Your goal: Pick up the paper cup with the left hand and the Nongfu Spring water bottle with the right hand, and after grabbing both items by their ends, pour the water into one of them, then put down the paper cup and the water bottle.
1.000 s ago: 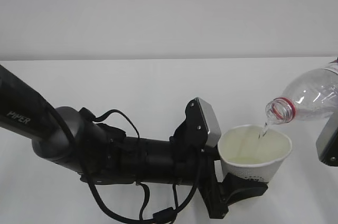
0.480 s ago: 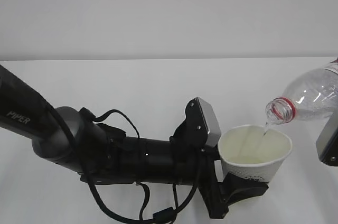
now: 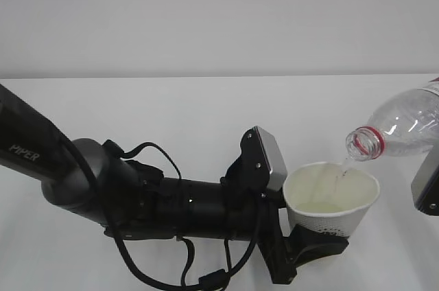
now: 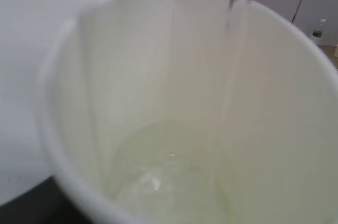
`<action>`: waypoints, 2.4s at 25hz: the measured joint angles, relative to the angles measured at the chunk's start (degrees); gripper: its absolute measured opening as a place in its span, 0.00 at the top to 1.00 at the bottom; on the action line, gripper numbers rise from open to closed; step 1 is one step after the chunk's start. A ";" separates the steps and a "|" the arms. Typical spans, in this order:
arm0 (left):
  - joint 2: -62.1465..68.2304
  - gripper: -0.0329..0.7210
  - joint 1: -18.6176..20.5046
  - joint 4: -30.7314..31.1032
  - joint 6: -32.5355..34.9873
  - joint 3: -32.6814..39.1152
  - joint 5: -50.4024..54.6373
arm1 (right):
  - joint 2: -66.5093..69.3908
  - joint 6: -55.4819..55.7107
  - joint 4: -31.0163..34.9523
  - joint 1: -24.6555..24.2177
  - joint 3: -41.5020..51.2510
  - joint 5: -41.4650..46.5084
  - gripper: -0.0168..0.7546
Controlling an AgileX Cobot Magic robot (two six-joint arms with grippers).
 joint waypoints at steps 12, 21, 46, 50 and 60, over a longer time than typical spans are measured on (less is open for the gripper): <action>0.00 0.25 0.00 0.00 0.00 0.00 0.00 | 0.00 -0.20 0.00 0.00 0.00 0.00 0.41; 0.00 0.25 0.00 0.00 0.00 0.00 0.00 | 0.00 -0.83 0.00 0.00 0.00 0.00 0.41; 0.00 0.25 0.00 0.00 0.00 0.00 0.00 | 0.00 -1.28 0.02 0.00 0.00 -0.27 0.41; 0.00 0.25 0.00 0.00 0.00 0.00 0.00 | 0.00 -1.28 0.12 0.00 0.00 -0.35 0.41; 0.04 0.25 0.00 0.00 0.00 0.00 0.00 | 0.00 -1.28 0.12 0.00 0.00 -0.35 0.41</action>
